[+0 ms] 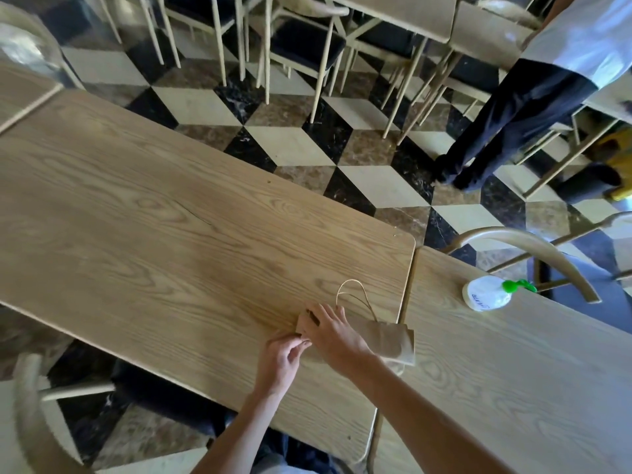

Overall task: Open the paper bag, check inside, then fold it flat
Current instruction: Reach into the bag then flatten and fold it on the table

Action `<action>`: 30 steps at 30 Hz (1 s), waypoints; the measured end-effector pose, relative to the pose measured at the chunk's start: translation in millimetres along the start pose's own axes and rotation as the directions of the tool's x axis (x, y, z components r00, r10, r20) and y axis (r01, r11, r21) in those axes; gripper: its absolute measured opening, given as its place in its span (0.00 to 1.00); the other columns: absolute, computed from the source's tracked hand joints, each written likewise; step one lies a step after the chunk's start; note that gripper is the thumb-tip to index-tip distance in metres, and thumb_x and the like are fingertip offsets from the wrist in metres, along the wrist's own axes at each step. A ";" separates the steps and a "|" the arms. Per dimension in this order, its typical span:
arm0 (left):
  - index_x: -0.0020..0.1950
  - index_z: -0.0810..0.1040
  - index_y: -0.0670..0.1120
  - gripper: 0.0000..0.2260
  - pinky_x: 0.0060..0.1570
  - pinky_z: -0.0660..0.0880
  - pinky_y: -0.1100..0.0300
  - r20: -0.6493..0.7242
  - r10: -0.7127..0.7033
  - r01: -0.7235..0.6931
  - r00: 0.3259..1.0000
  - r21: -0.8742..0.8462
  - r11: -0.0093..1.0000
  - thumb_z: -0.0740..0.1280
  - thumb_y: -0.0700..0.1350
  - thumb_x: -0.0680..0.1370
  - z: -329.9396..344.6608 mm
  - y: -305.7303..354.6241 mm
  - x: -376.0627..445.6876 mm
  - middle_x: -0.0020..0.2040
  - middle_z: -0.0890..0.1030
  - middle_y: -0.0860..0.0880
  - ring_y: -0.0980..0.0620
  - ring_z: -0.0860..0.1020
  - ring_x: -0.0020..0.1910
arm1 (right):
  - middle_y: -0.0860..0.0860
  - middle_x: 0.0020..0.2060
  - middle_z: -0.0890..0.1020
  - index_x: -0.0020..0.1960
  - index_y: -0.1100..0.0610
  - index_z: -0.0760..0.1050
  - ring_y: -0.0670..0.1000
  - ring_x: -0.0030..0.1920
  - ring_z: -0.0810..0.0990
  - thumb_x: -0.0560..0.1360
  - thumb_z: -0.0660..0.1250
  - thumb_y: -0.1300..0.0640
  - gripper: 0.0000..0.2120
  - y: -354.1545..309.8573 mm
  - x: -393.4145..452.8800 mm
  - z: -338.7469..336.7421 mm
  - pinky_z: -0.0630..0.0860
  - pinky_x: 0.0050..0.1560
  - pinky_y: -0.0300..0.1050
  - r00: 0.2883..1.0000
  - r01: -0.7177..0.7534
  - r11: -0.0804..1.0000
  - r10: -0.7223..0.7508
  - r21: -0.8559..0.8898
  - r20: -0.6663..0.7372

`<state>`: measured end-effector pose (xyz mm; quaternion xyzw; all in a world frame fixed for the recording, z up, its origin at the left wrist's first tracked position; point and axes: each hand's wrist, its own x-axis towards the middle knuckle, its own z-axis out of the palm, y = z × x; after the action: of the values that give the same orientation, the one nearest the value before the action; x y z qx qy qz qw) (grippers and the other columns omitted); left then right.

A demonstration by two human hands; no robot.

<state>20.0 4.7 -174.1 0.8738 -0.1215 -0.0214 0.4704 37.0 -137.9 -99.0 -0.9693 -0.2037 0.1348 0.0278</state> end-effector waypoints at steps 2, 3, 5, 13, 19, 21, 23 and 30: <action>0.42 0.85 0.44 0.04 0.40 0.77 0.62 0.003 -0.003 0.003 1.000 0.013 1.000 0.75 0.37 0.70 0.1 -1.7 -0.6 0.38 0.85 0.51 0.54 0.81 0.37 | 0.58 0.58 0.76 0.55 0.59 0.74 0.60 0.57 0.76 0.72 0.66 0.65 0.11 0.8 -2.4 2.6 0.72 0.59 0.62 0.998 -0.020 1.000 0.022 0.023 -0.064; 0.42 0.85 0.44 0.03 0.37 0.78 0.59 0.007 -0.005 0.005 1.000 0.025 1.000 0.75 0.38 0.71 0.0 -3.1 -1.3 0.38 0.84 0.51 0.54 0.80 0.36 | 0.58 0.57 0.76 0.54 0.59 0.75 0.60 0.57 0.77 0.73 0.65 0.64 0.11 1.6 -3.0 2.6 0.72 0.59 0.61 0.997 -0.022 0.999 0.026 0.049 -0.079; 0.43 0.84 0.45 0.02 0.34 0.78 0.59 0.008 0.004 -0.004 1.000 0.040 0.999 0.75 0.40 0.72 -1.0 -5.2 -2.6 0.38 0.83 0.52 0.55 0.79 0.36 | 0.58 0.58 0.75 0.54 0.57 0.73 0.58 0.58 0.75 0.75 0.63 0.63 0.09 4.5 -3.2 3.2 0.70 0.61 0.58 0.996 0.008 0.996 0.000 0.091 -0.088; 0.42 0.84 0.46 0.04 0.35 0.76 0.65 0.031 0.005 -0.003 0.999 -0.040 0.999 0.73 0.38 0.72 0.2 -5.7 2.3 0.41 0.82 0.53 0.58 0.78 0.38 | 0.55 0.63 0.73 0.60 0.58 0.72 0.56 0.63 0.73 0.80 0.61 0.54 0.11 11.4 -1.5 11.5 0.69 0.62 0.59 0.988 0.080 0.986 -0.059 0.149 -0.139; 0.43 0.84 0.49 0.05 0.34 0.74 0.68 -0.002 -0.042 0.042 0.999 -0.120 0.992 0.70 0.46 0.76 -1.7 -10.2 -0.8 0.42 0.83 0.57 0.59 0.79 0.35 | 0.54 0.76 0.61 0.77 0.59 0.50 0.54 0.75 0.59 0.77 0.65 0.56 0.35 14.5 -7.9 15.0 0.58 0.74 0.59 0.999 0.040 0.979 -0.033 0.200 -0.038; 0.42 0.84 0.47 0.04 0.33 0.72 0.70 0.005 -0.070 0.070 0.998 -0.101 0.992 0.71 0.41 0.75 -0.4 -10.2 -1.2 0.40 0.82 0.56 0.60 0.78 0.34 | 0.54 0.78 0.57 0.78 0.59 0.46 0.54 0.77 0.55 0.77 0.65 0.53 0.39 17.0 -13.3 18.5 0.55 0.76 0.59 1.000 0.014 0.986 -0.010 0.164 -0.024; 0.41 0.84 0.46 0.04 0.33 0.69 0.74 0.009 -0.069 0.069 0.998 -0.080 0.994 0.72 0.39 0.75 -1.3 -8.8 -1.6 0.39 0.81 0.57 0.62 0.77 0.32 | 0.53 0.78 0.57 0.79 0.58 0.48 0.52 0.77 0.55 0.76 0.64 0.48 0.39 21.0 -21.2 23.6 0.54 0.76 0.60 0.999 -0.004 0.991 0.008 0.132 -0.036; 0.38 0.82 0.47 0.07 0.35 0.74 0.63 0.086 -0.061 0.066 0.994 -0.060 0.996 0.70 0.40 0.75 -5.5 -5.5 4.2 0.34 0.80 0.57 0.60 0.76 0.34 | 0.45 0.79 0.56 0.79 0.51 0.47 0.46 0.78 0.53 0.75 0.58 0.37 0.39 31.6 -45.7 34.3 0.54 0.75 0.65 0.984 -0.152 0.978 0.163 0.143 -0.068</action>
<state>25.9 11.2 -175.2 0.8603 -0.1128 -0.0770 0.4912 -0.3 -185.2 -124.0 -0.9828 -0.1151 0.1117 0.0917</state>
